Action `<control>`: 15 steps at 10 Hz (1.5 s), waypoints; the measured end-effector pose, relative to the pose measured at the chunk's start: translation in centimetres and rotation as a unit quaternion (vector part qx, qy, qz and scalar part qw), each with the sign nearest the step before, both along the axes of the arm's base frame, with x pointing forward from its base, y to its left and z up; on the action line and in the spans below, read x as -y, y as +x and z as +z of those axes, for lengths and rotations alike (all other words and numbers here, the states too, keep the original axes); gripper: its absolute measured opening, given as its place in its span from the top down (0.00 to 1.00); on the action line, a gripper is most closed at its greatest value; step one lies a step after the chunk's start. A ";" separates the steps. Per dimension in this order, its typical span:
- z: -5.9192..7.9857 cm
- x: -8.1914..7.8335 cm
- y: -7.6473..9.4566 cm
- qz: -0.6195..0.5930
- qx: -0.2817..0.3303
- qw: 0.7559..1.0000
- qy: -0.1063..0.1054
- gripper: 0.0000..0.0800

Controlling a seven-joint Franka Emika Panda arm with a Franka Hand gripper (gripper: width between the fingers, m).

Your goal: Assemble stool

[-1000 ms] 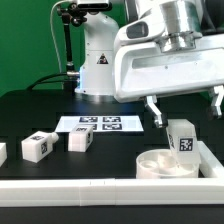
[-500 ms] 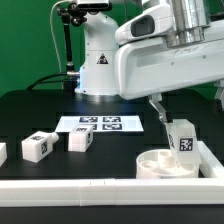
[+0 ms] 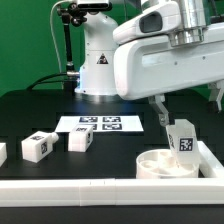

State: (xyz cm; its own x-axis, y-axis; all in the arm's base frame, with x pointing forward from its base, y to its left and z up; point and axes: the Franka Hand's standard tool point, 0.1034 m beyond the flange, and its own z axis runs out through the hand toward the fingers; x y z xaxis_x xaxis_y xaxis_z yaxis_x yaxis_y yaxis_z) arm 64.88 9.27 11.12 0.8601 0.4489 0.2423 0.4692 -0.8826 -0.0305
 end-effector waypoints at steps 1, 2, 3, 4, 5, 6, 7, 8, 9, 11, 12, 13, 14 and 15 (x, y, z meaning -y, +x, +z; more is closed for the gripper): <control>0.0 -0.1 0.0 0.025 0.004 1.000 -0.008 0.19; 0.0 0.2 0.0 0.054 0.007 0.998 -0.015 0.19; -0.1 0.3 0.0 0.087 0.012 0.996 -0.025 0.19; -0.1 0.4 0.0 0.116 0.016 0.993 -0.033 0.19; -0.1 0.5 0.0 0.149 0.019 0.988 -0.043 0.19; -0.3 0.6 0.0 0.249 0.030 0.965 -0.074 0.19; -0.3 0.5 0.0 0.302 0.035 0.948 -0.091 0.19; -0.4 0.3 -0.2 0.355 0.039 0.928 -0.108 0.19; -0.5 0.3 -0.3 0.396 0.041 0.909 -0.121 0.19; -0.4 0.3 -0.2 0.443 0.045 0.885 -0.135 0.19; -0.4 0.4 -0.2 0.461 0.046 0.875 -0.140 0.19; -0.4 0.6 -0.2 0.483 0.048 0.862 -0.145 0.19; -0.4 0.6 -0.1 0.486 0.048 0.860 -0.146 0.19; -0.4 0.6 -0.1 0.483 0.048 0.862 -0.146 0.19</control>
Offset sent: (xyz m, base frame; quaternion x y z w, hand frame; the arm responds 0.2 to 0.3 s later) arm 0.0000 0.0000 0.0000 0.0000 0.0000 -0.1938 0.9810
